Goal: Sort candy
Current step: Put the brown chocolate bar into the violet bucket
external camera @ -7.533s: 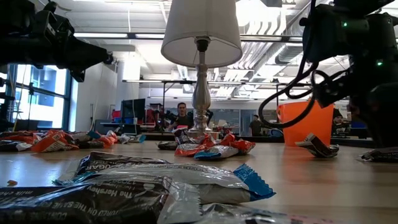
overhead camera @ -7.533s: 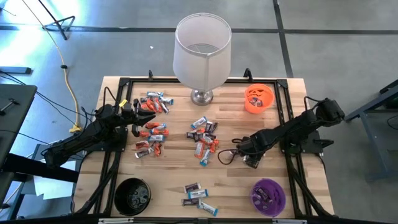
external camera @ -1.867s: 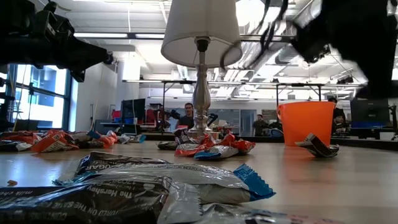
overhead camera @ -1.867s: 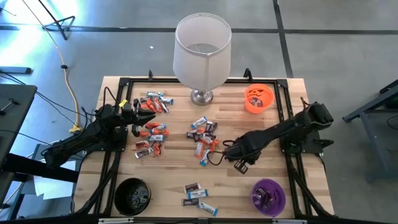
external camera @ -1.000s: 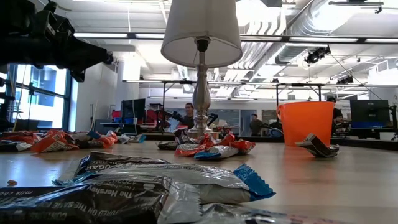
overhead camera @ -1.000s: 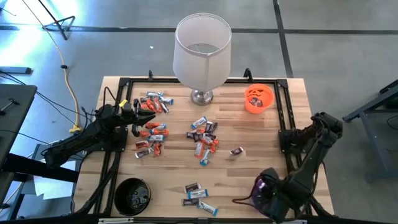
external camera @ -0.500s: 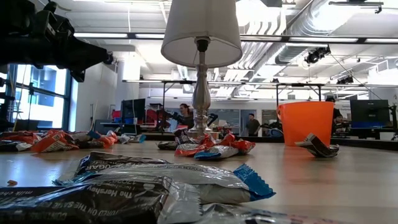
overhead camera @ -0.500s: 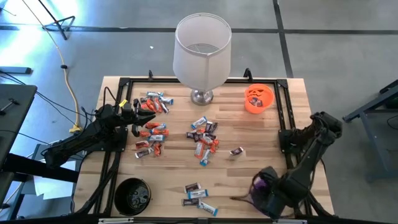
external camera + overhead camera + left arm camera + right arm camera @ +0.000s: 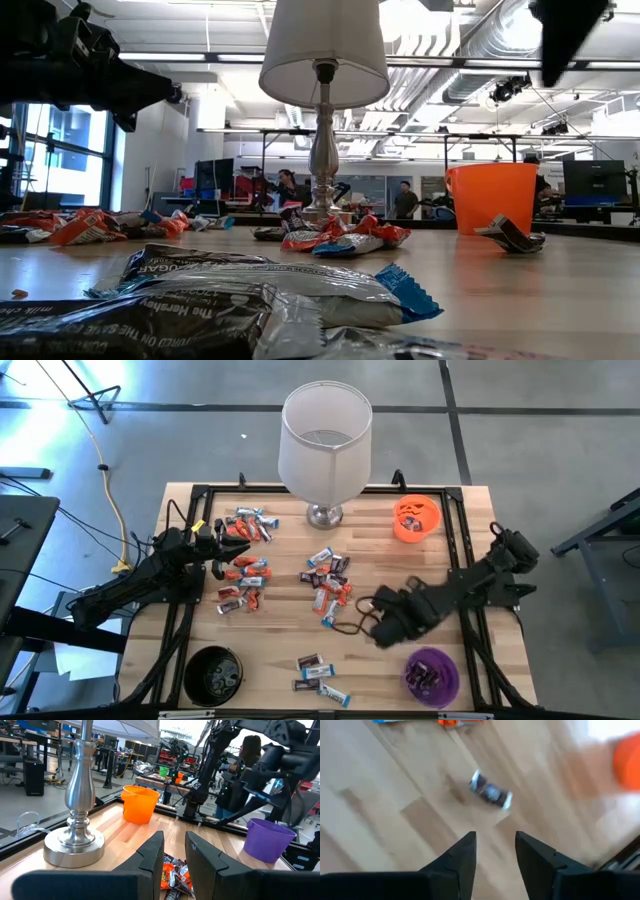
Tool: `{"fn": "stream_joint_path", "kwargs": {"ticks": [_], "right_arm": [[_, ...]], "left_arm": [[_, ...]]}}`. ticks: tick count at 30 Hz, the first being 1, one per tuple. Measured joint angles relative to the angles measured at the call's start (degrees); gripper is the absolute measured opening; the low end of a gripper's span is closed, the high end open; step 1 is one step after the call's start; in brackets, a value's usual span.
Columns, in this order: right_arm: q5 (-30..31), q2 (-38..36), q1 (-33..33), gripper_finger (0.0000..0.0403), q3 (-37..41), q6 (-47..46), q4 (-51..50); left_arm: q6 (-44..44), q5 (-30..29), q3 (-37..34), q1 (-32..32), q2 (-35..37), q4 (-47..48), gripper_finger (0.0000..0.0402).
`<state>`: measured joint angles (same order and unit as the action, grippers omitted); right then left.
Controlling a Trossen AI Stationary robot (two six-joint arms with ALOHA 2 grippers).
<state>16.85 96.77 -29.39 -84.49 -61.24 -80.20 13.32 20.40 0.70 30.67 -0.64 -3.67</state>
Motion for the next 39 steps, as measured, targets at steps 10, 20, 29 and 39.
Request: {"fn": "stream_joint_path", "kwargs": {"ticks": [10,20,29,39], "right_arm": [[-3.8,-0.1,11.7,0.0107,1.2,23.0,0.1],[-14.1,-0.2,15.5,0.0088,17.3,32.5,18.3],[-14.8,-0.2,16.3,0.0087,26.8,39.9,25.1],[-14.8,-0.2,16.3,0.0087,28.9,45.9,33.2]], "left_arm": [[0.0,0.0,0.0,0.0,0.0,0.0,0.0064],[0.0,0.0,0.0,0.0,0.0,0.0,0.0064],[0.0,0.0,0.0,0.0,0.0,0.0,0.0065],[0.0,0.0,0.0,0.0,0.0,0.0,0.0065]]}}
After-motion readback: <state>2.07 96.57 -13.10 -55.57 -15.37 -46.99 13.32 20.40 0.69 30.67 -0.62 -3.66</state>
